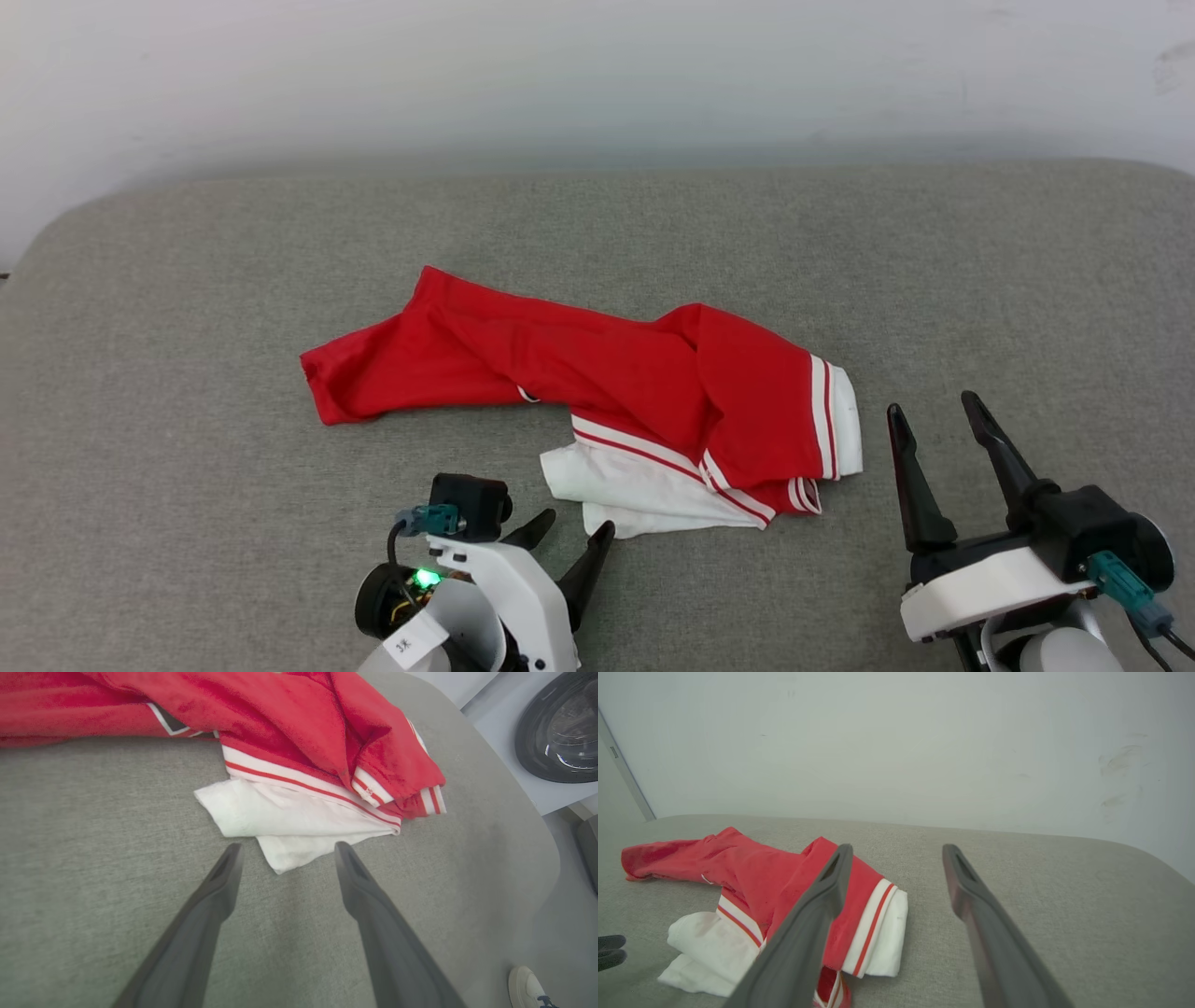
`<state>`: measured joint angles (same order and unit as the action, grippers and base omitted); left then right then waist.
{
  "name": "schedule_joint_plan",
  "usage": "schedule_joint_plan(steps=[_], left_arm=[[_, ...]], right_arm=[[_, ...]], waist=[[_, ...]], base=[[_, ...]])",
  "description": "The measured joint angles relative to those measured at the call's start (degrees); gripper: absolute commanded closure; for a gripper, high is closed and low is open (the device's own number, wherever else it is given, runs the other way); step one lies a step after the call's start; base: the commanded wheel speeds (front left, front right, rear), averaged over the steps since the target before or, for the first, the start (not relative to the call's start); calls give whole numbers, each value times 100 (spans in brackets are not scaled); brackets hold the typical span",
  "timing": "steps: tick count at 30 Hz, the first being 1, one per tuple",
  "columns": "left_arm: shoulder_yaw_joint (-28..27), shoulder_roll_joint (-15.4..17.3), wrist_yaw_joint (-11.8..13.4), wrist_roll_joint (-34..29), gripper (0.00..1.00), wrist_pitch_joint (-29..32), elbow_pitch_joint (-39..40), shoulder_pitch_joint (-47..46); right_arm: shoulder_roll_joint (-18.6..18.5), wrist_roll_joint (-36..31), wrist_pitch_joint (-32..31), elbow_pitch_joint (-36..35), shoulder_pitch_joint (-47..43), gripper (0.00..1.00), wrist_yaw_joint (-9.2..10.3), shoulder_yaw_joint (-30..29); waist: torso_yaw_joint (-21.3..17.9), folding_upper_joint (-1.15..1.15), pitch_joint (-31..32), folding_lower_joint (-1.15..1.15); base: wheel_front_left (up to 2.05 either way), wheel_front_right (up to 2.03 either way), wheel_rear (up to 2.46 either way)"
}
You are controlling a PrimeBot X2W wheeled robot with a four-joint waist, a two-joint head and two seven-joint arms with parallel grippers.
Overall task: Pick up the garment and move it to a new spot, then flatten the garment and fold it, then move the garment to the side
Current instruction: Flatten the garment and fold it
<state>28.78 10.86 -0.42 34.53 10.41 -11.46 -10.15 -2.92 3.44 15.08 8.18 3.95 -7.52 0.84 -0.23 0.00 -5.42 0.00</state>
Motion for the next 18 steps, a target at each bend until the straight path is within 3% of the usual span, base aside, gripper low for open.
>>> schedule_joint_plan(steps=[6, 14, 15, 16, 18], left_arm=[[44, -86, 113, 41, 0, 387, -464, -372], [179, -124, 194, -169, 0, 398, -1104, -711], [192, -137, 182, -148, 71, 414, -1157, -738], [207, -140, 140, -144, 100, 432, -1204, -754], [215, -123, 113, -145, 100, 417, -1283, -782]], right_arm=[[1, -8, 0, -26, 108, 0, 0, 22], [0, -8, 0, -48, 198, 0, 0, -14], [0, -8, 0, -48, 200, 0, 0, -21], [0, -8, 0, -47, 202, 0, 0, -26], [0, -9, 0, -43, 202, 0, 0, -45]], waist=[[-194, 0, -309, 0], [-368, 0, -590, 0], [-373, 0, -602, 0], [-372, 0, -604, 0], [-364, 0, -589, 0]], base=[[0, 0, 0], [0, 0, 0], [0, 0, 0], [0, 0, 0], [0, 0, 0]])
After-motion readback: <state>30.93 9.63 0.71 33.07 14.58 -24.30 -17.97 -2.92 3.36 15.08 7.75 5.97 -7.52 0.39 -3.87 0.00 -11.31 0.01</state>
